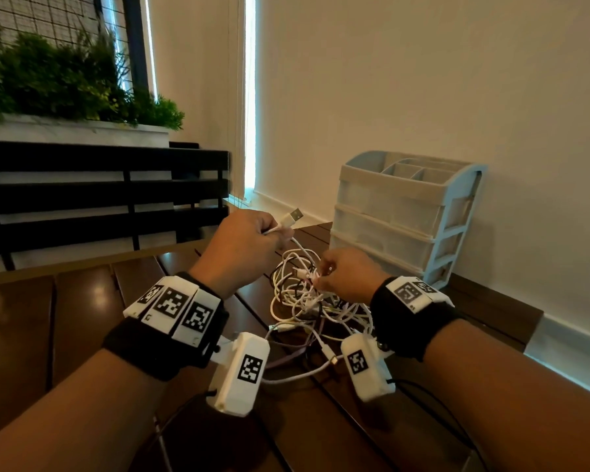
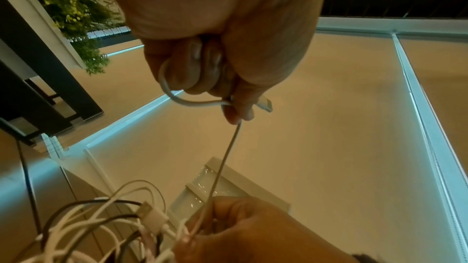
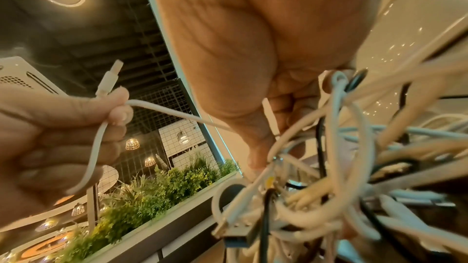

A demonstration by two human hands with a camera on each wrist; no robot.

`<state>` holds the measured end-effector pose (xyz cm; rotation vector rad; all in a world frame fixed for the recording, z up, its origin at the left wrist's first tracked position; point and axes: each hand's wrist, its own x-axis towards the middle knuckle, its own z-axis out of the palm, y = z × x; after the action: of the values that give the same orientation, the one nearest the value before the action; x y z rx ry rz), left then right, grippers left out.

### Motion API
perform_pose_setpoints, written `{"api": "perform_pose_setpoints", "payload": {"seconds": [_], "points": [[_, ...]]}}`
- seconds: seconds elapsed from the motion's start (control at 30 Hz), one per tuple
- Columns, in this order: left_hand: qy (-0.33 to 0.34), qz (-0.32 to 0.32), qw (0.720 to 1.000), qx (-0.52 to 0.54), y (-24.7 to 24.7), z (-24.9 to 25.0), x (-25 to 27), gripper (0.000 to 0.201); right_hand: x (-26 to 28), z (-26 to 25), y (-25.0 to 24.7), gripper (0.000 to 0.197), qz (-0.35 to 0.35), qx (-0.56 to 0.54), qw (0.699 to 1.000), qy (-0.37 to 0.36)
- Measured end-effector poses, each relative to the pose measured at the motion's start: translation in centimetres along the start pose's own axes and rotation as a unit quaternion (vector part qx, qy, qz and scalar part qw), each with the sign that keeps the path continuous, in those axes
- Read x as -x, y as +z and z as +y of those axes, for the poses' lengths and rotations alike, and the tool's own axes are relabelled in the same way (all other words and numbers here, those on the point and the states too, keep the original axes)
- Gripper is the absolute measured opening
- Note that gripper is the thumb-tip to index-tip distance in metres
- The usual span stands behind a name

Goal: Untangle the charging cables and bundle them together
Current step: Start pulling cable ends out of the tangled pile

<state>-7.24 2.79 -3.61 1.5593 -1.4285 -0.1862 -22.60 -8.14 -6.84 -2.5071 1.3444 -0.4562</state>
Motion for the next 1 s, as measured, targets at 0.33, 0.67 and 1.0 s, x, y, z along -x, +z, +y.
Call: {"api": "perform_pose_setpoints", "payload": {"seconds": [0.33, 0.67, 1.0], "points": [[-0.021, -0.012, 0.999, -0.021, -0.3, -0.3, -0.1, 0.030, -0.2, 0.2, -1.6, 0.013, 0.059, -0.240, 0.968, 0.045], [-0.040, 0.007, 0.999, -0.007, -0.6, -1.1, -0.5, 0.030, 0.6, -0.2, -2.9, 0.014, -0.019, -0.436, 0.895, 0.088], [-0.052, 0.027, 0.996, -0.074, -0.9, -1.8, -0.8, 0.033, 1.1, -0.4, -3.1, 0.016, -0.067, -0.434, 0.896, 0.066]]}}
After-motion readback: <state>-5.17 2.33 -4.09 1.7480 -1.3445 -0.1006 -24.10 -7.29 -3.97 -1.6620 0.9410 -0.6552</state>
